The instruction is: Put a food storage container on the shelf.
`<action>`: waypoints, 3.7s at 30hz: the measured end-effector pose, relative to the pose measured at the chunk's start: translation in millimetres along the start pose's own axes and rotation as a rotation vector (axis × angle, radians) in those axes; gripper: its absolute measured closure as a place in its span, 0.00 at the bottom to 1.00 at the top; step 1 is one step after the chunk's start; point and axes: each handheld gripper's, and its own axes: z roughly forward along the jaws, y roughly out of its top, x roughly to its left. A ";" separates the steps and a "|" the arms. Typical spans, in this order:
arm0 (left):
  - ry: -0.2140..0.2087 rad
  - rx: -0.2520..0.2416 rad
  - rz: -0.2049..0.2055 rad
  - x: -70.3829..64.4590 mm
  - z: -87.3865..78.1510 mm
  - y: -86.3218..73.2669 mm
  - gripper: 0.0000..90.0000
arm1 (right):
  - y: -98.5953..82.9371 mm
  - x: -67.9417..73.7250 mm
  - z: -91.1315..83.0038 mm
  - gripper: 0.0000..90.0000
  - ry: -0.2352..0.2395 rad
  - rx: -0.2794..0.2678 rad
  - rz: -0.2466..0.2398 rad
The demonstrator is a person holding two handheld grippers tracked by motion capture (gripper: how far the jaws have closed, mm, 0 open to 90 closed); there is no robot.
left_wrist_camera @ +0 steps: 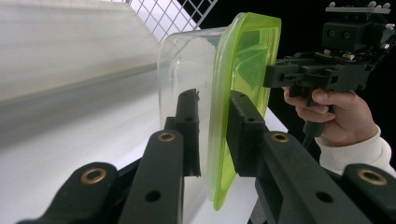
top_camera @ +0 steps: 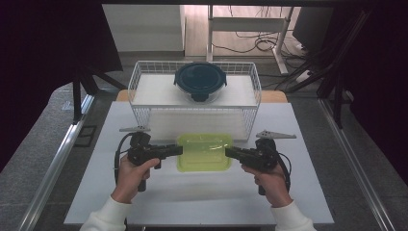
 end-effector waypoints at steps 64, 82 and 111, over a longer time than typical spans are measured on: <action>-0.027 -0.043 -0.047 19.3 -25.1 219.6 0.85 | 222.4 -5.7 8.8 0.87 0.004 -0.070 0.040; -0.070 -0.096 -0.242 61.1 -9.6 225.2 0.82 | 230.9 -36.9 40.3 0.80 0.018 -0.069 0.315; 0.177 -0.210 0.156 0.9 -61.8 141.3 0.26 | 159.1 -14.5 -32.0 0.35 -0.041 -0.233 -0.101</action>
